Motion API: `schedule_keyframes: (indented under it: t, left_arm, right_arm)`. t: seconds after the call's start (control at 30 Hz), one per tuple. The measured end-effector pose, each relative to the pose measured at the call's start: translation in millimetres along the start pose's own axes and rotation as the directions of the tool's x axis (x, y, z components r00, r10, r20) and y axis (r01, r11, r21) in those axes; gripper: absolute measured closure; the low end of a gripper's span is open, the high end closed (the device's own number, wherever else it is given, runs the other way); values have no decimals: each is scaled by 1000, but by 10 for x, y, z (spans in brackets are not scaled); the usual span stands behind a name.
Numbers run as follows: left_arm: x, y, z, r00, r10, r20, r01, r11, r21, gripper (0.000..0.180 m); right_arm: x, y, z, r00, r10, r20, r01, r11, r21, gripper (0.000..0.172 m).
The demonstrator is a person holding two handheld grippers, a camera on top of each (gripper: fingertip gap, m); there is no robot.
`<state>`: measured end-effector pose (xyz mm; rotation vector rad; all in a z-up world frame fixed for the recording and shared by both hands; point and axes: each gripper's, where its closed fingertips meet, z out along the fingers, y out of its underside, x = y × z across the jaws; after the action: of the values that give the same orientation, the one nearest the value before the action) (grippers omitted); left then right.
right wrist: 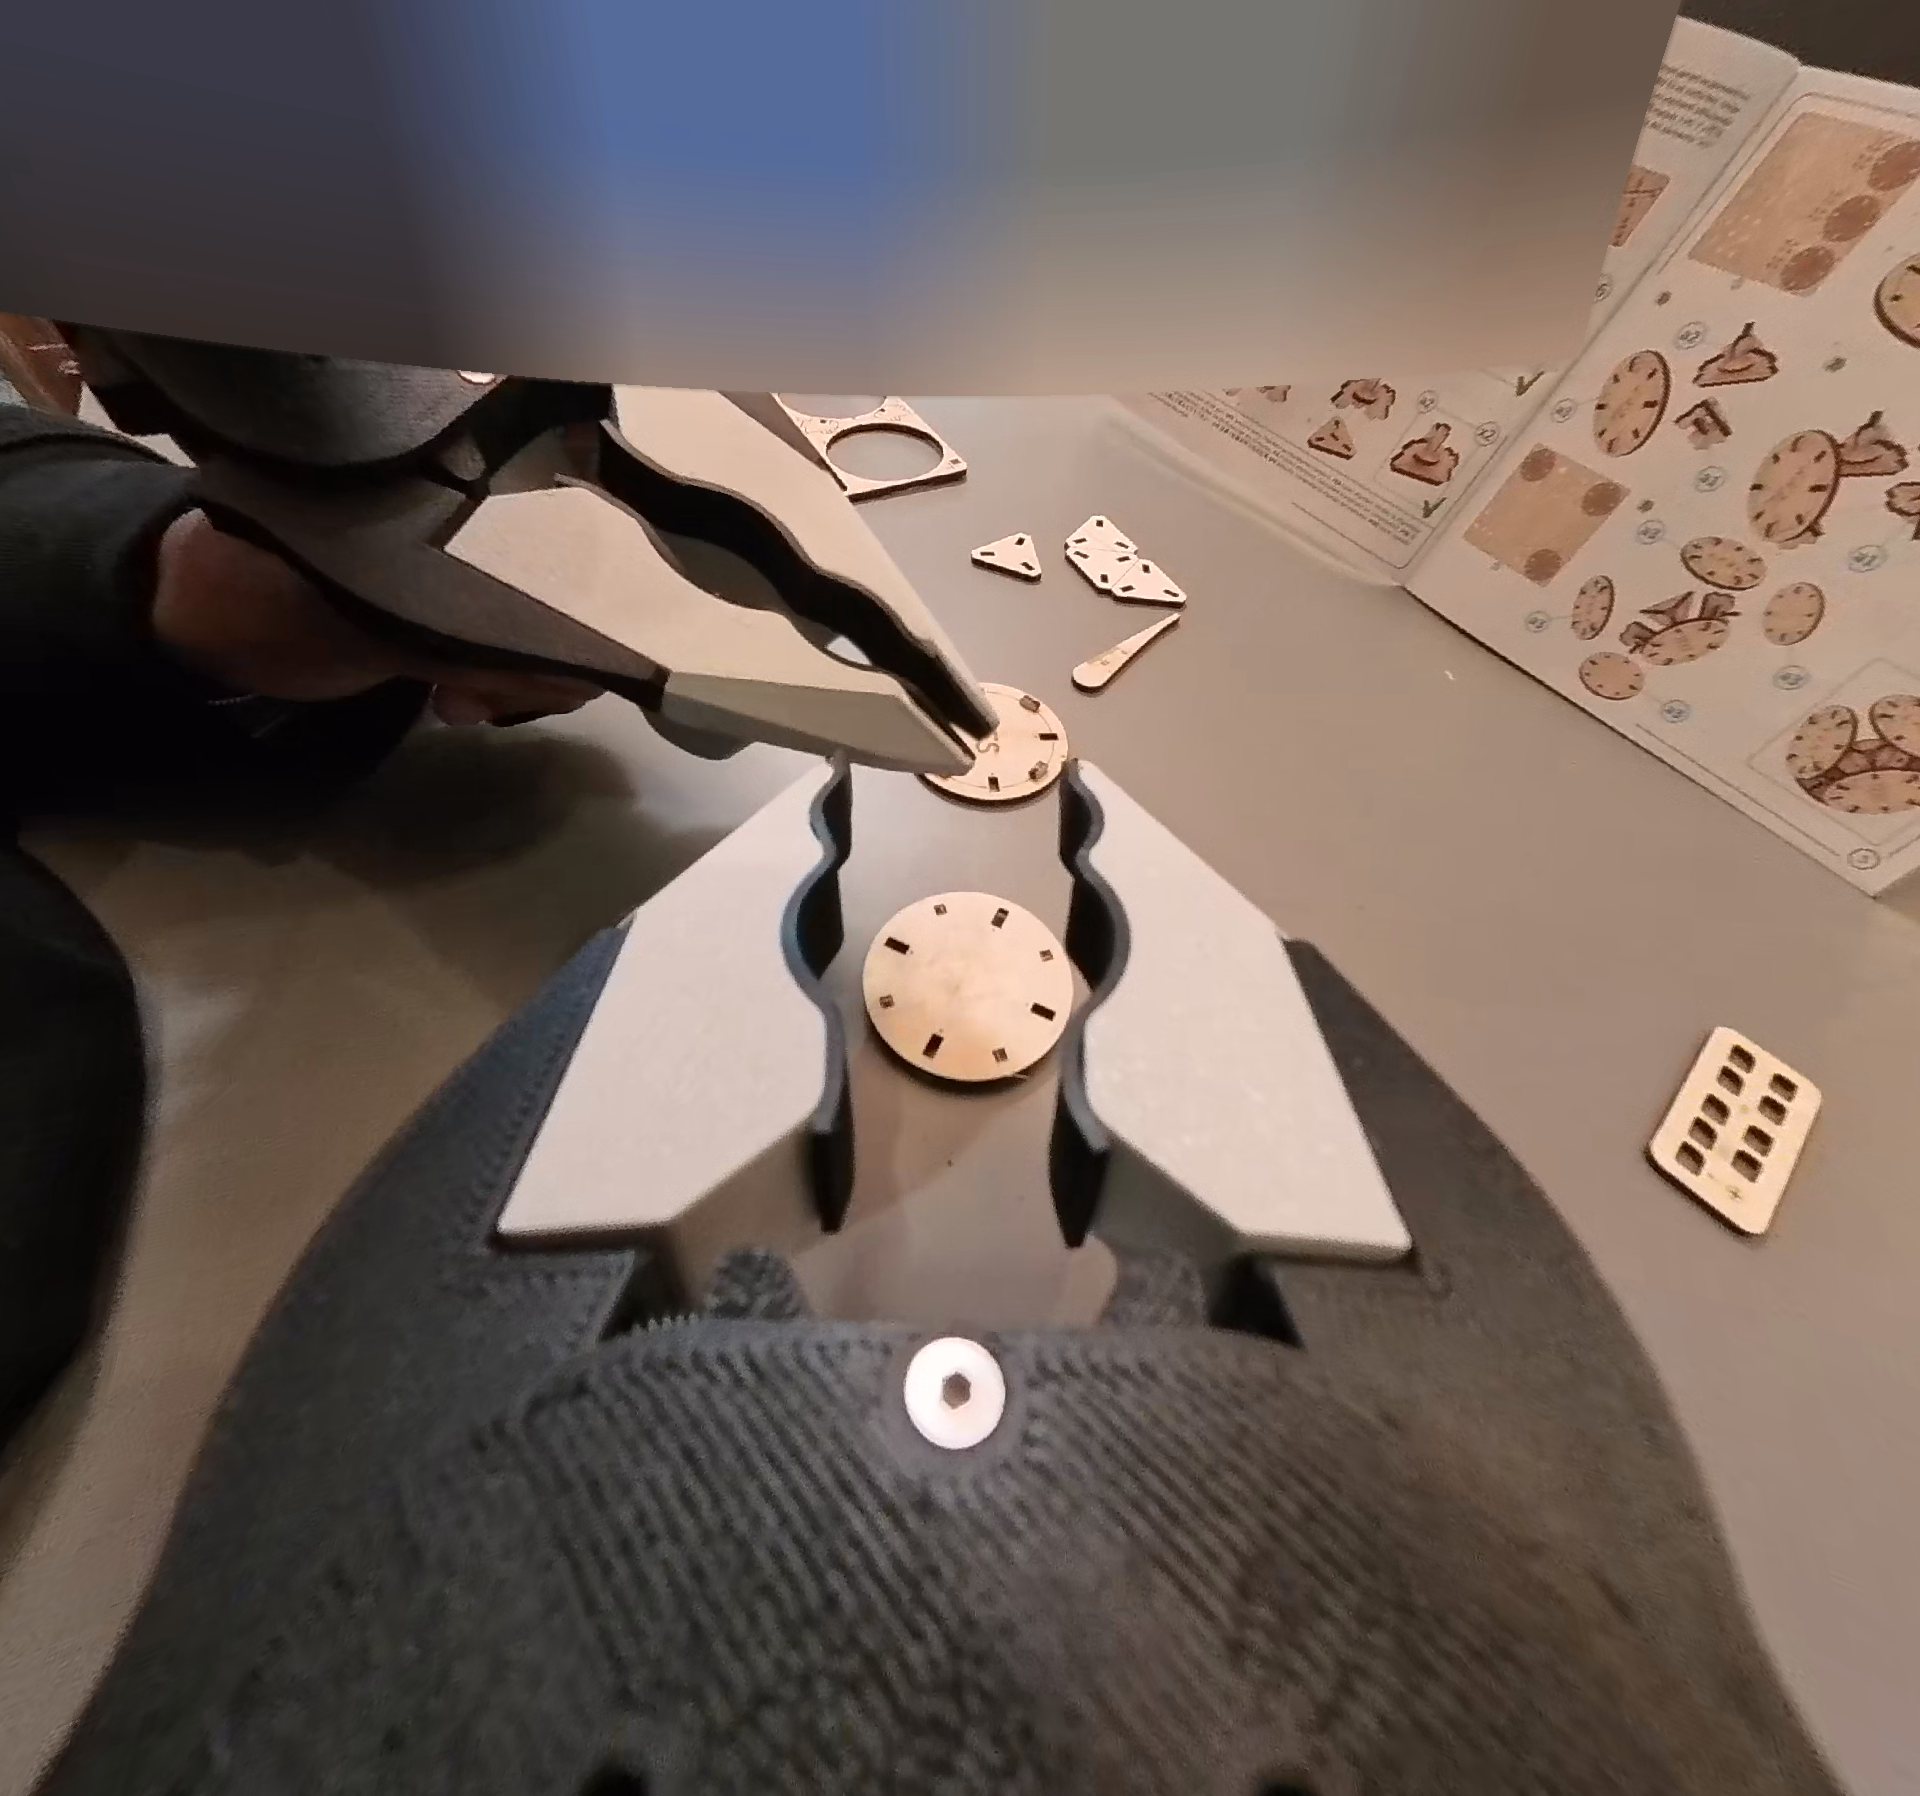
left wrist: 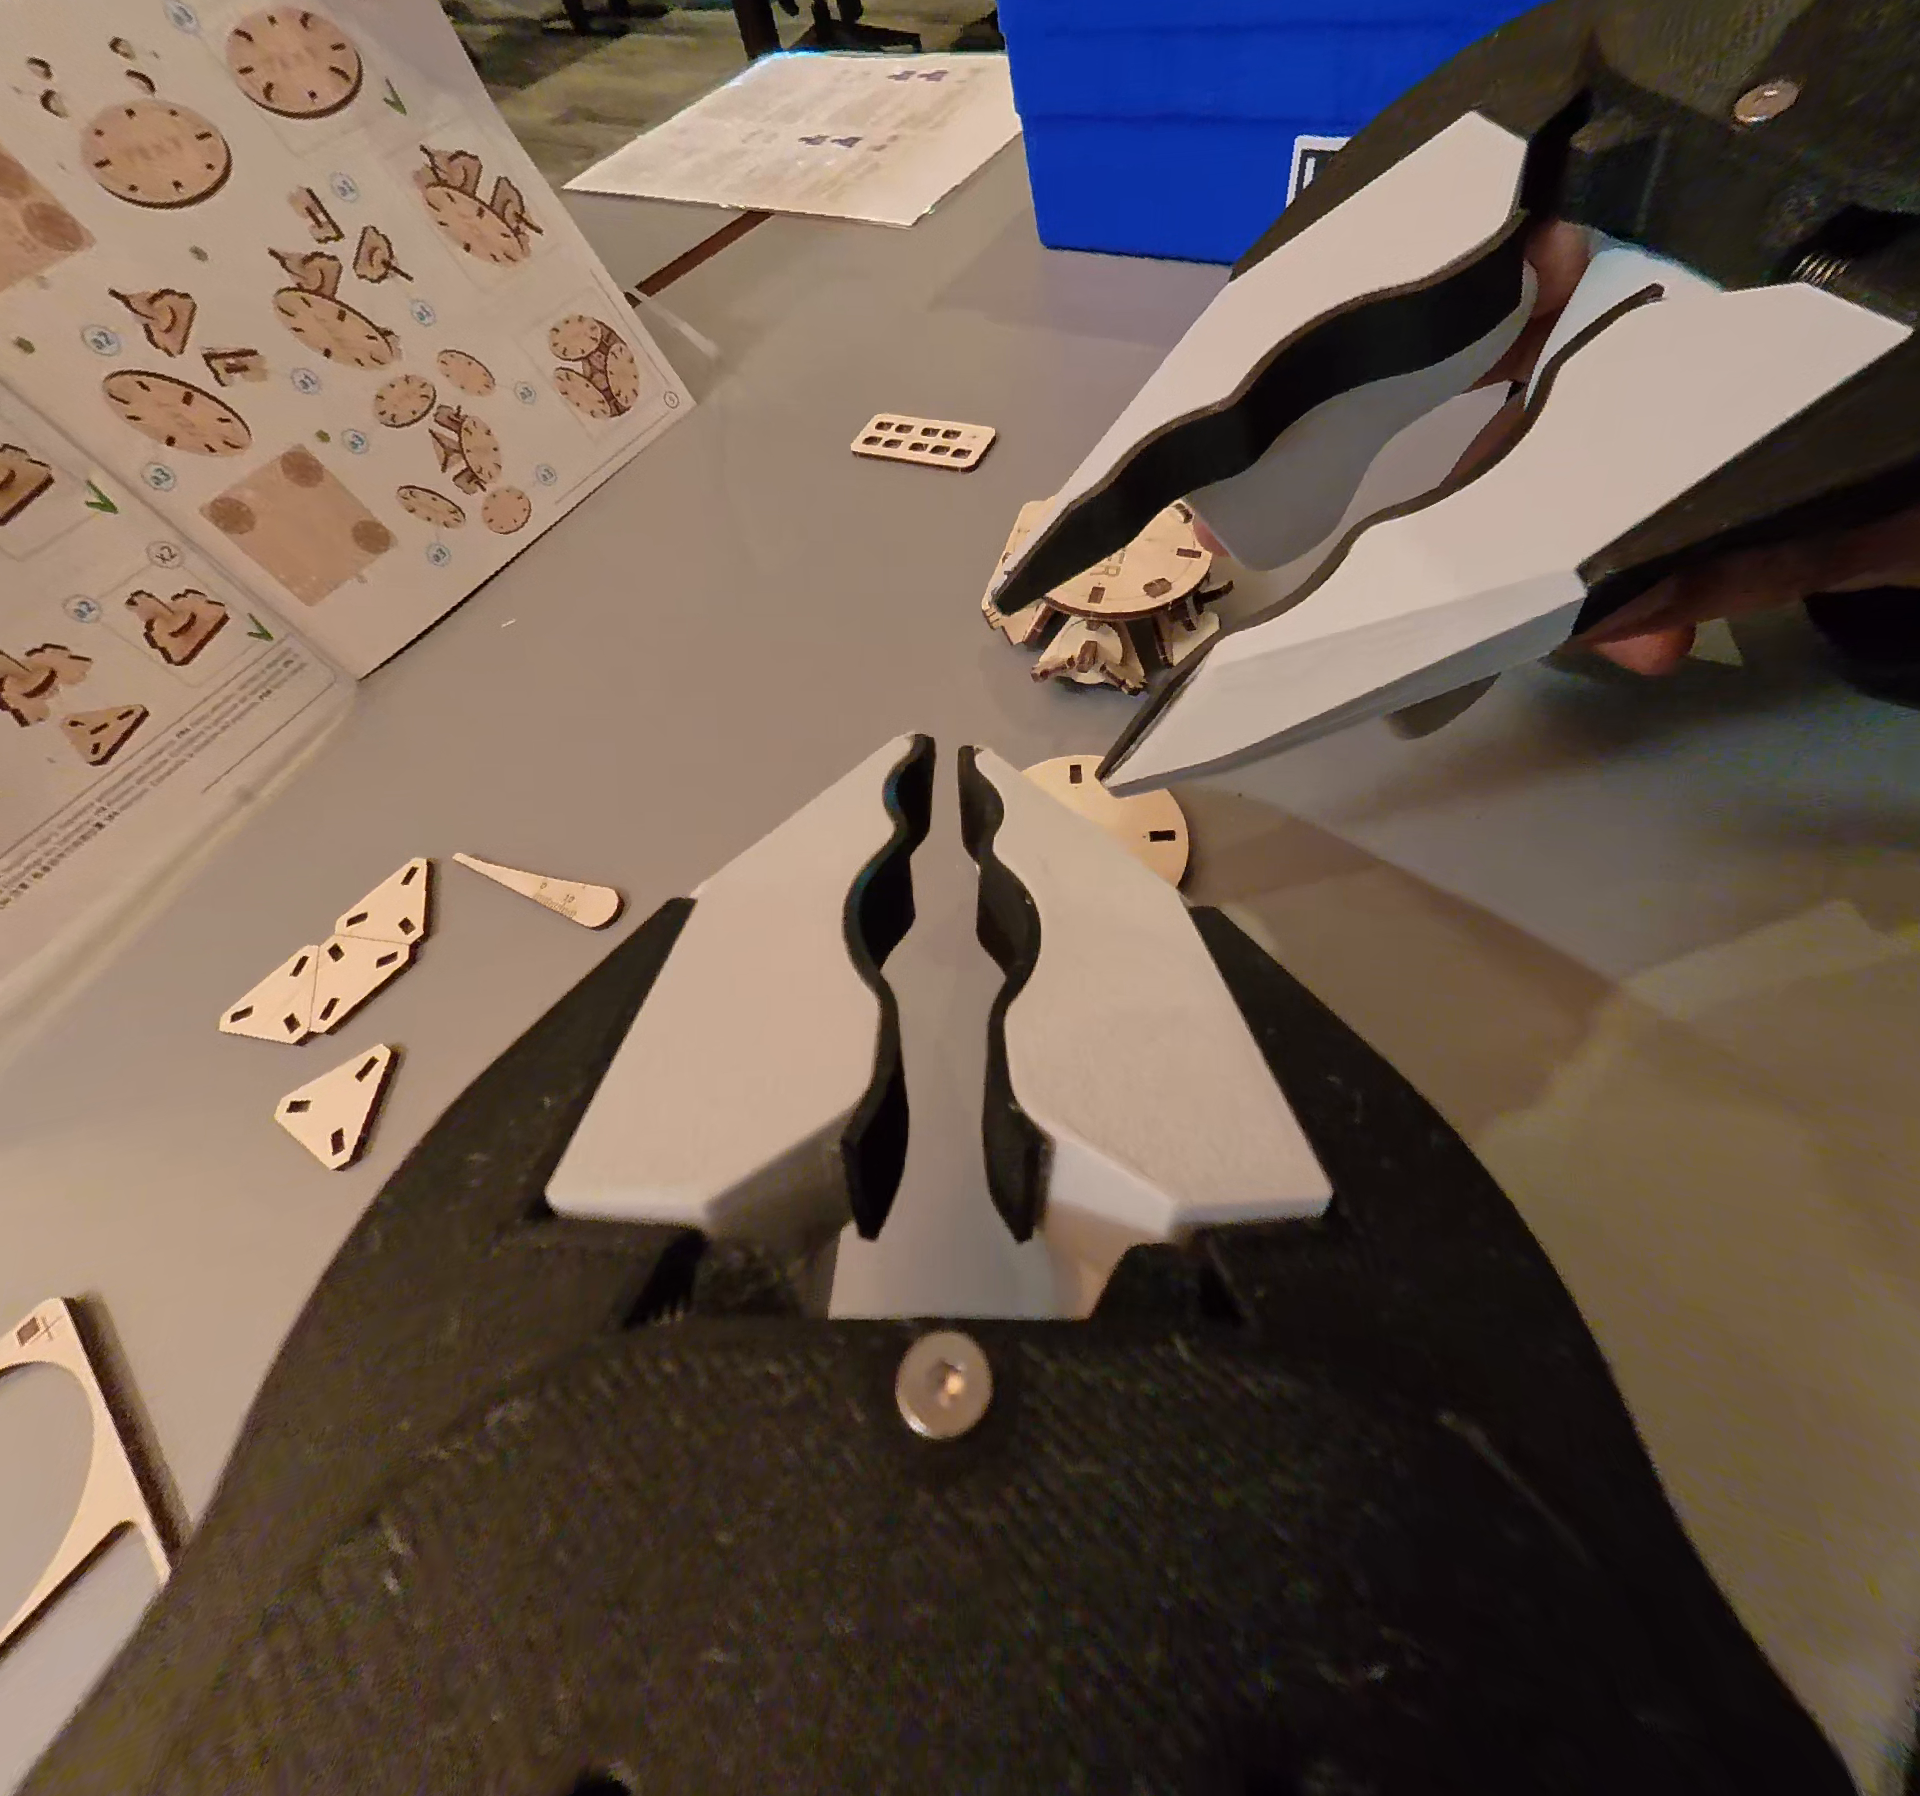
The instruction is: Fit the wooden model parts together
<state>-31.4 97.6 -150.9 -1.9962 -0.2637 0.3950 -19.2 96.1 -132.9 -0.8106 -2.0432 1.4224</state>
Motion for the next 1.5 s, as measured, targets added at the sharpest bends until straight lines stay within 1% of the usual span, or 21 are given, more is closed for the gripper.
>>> schedule_keyframes:
  t: [0.17, 0.43, 0.53, 0.6, 0.7, 0.77, 0.87, 0.97, 1.07, 1.17, 1.33, 1.5]
  left_arm:
    - [102, 4, 10, 998, 8, -67, -8, 1000, 3, 174]
    - [81, -13, 4, 998, -1, -67, 2, 1000, 19, 169]
    - [12, -8, -9, 999, 9, -44, -8, 1000, 21, 164]
    - [0, -22, -28, 998, 0, -56, 2, 999, 33, 155]
    - [-27, -44, -45, 998, -20, -60, 23, 998, 51, 147]
    - [-55, -55, -50, 999, -25, -47, 27, 998, 63, 141]
    - [-121, -66, -59, 999, -30, -11, 31, 997, 74, 128]
    - [-201, -78, -73, 998, -57, 19, 55, 995, 88, 111]
    - [-252, -65, -77, 995, -93, 21, 90, 992, 86, 103]
    - [-289, -47, -76, 993, -111, 28, 108, 991, 80, 99]
    - [-337, -11, -64, 993, -99, 65, 96, 994, 61, 98]
    - [-322, 19, -44, 993, -109, 52, 107, 993, 46, 96]
  right_arm:
    - [3, 2, 2, 1000, -2, -2, 2, 1000, -1, 133]
    - [7, -5, -5, 1000, -5, -4, 5, 1000, 7, 133]
    - [9, 13, 4, 1000, -9, -7, 9, 1000, -2, 131]
    - [18, 24, 9, 1000, -13, -12, 13, 1000, -7, 130]
    - [32, 13, 6, 1000, -7, -17, 7, 1000, 2, 126]
    - [55, 7, 1, 1000, 8, -24, -7, 1000, 9, 121]
    - [89, 1, -5, 999, 33, -33, -32, 999, 17, 112]
    - [97, -42, -20, 998, 55, -31, -53, 998, 43, 100]
    - [100, -60, -27, 997, 70, -27, -69, 996, 54, 93]
    - [108, -53, -24, 997, 66, -34, -65, 997, 50, 91]
    - [112, -40, -18, 997, 58, -41, -56, 998, 42, 91]
    - [129, -42, -24, 997, 60, -50, -58, 997, 44, 92]
